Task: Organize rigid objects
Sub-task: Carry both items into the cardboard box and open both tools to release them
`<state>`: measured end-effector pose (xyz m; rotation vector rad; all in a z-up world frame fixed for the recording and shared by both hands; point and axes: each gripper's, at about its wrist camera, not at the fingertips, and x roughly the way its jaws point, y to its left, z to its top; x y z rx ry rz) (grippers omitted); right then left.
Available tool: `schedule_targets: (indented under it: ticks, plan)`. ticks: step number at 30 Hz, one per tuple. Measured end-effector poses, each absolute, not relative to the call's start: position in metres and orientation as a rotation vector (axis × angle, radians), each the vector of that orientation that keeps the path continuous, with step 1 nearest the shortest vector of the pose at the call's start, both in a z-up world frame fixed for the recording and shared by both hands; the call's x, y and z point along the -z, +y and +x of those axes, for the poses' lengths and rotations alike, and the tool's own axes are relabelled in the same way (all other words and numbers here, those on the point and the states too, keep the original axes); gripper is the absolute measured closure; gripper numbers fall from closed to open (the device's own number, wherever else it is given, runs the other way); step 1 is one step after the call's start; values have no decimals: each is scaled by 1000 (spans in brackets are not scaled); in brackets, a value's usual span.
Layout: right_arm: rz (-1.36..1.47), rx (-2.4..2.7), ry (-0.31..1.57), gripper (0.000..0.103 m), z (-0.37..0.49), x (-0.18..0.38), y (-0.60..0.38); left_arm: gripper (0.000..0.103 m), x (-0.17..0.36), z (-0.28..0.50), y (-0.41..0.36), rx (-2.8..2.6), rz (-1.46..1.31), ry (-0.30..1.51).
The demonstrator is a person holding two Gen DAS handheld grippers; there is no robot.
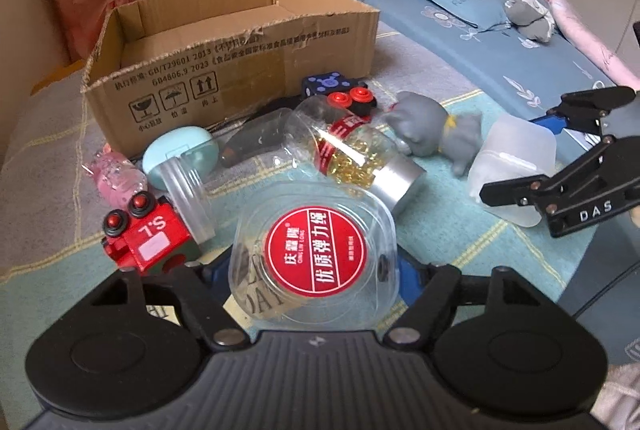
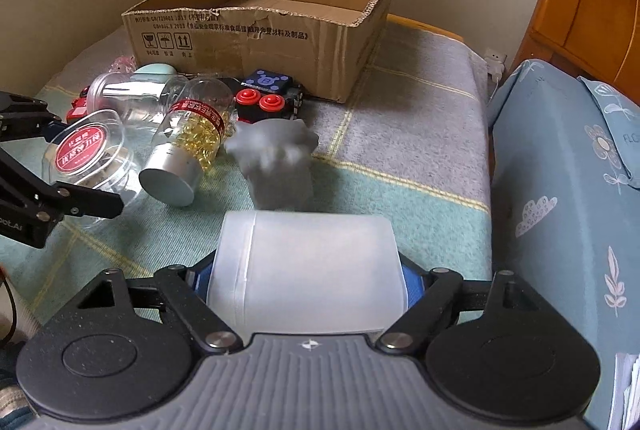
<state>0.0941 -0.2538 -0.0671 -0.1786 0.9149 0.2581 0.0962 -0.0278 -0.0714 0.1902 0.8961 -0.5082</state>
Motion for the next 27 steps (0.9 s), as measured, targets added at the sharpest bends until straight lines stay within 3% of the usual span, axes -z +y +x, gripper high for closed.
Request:
schedule_targets:
  ticks: [14, 27]
  plan:
    - [-196, -300, 875, 17, 73, 31, -253, 27, 36, 85, -21, 554, 233, 869]
    - [-212, -377, 728, 17, 108, -24, -231, 27, -21, 138, -8, 501, 232, 757]
